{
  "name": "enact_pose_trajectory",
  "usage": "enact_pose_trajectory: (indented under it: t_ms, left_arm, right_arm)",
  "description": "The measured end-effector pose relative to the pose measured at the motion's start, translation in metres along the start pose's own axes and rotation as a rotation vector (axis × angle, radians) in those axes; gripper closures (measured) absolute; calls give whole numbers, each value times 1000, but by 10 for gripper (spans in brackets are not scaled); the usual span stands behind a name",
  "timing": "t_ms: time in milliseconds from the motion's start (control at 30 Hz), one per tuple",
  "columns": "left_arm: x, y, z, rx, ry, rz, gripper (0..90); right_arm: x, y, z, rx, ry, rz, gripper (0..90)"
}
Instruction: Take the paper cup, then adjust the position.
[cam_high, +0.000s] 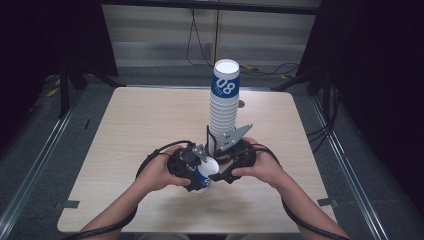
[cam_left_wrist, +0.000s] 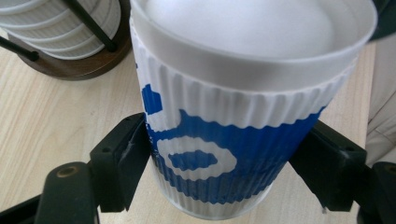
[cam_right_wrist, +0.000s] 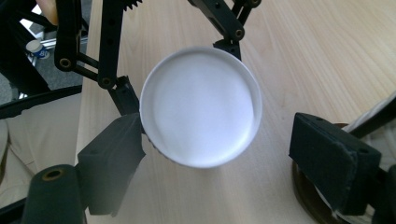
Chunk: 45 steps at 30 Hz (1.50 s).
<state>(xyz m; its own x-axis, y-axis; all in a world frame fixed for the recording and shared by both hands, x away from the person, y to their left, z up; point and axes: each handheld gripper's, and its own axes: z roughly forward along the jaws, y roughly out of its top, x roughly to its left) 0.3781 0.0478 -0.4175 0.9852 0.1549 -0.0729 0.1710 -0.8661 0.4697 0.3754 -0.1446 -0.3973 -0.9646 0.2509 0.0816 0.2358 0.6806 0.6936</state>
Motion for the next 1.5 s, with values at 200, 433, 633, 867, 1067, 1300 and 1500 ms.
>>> enact_pose_trajectory:
  t_ms: [200, 433, 633, 867, 1067, 1300, 1500]
  left_arm:
    - [-2, 4, 0, 17, -3, 23, 231]
    - [-3, 4, -1, -5, -12, 10, 230]
    - [6, -3, -4, -68, -32, -35, 191]
    - [9, -14, -3, -84, -27, -68, 183]
    - [9, -25, -2, -104, -34, -103, 183]
    - [12, -35, -3, -138, -34, -131, 183]
    - [13, -41, -4, -177, -29, -151, 184]
  right_arm:
    - [3, 0, 6, 8, 29, -11, 223]
    - [6, 0, 8, -10, 50, -36, 284]
    - [3, -3, -3, -39, 24, -38, 284]
    - [0, -11, -15, -59, -9, -14, 284]
    - [-2, -17, -19, -67, -28, 4, 283]
    - [-4, -20, -23, -80, -47, 22, 283]
    - [-3, -23, -26, -100, -59, 35, 282]
